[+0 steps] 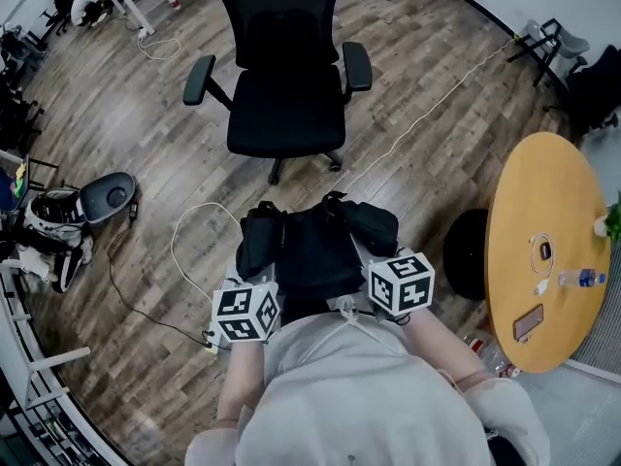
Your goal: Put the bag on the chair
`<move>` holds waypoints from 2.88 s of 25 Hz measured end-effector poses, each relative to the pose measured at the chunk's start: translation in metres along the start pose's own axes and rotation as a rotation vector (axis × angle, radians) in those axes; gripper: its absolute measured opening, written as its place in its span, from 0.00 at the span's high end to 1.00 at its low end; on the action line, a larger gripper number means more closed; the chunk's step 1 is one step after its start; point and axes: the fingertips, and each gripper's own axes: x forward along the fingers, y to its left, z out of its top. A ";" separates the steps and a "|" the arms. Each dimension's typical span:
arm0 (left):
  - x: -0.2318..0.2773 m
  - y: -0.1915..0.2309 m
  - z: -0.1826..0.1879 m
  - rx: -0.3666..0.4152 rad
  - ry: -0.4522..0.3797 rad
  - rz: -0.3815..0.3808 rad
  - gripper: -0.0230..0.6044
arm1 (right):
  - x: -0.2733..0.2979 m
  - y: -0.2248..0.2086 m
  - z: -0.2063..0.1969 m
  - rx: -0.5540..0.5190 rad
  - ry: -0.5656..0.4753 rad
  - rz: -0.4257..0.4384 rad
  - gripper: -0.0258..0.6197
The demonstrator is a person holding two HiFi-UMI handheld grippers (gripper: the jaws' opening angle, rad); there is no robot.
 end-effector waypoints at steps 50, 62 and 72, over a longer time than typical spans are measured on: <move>0.590 0.337 0.232 0.002 0.211 -0.131 0.86 | 0.576 -0.176 0.319 0.179 0.076 -0.160 0.91; 0.696 0.363 0.201 -0.014 0.250 -0.135 0.86 | 0.662 -0.246 0.313 0.170 0.100 -0.185 0.91; 0.741 0.374 0.150 -0.023 0.307 -0.132 0.86 | 0.700 -0.281 0.274 0.171 0.143 -0.210 0.91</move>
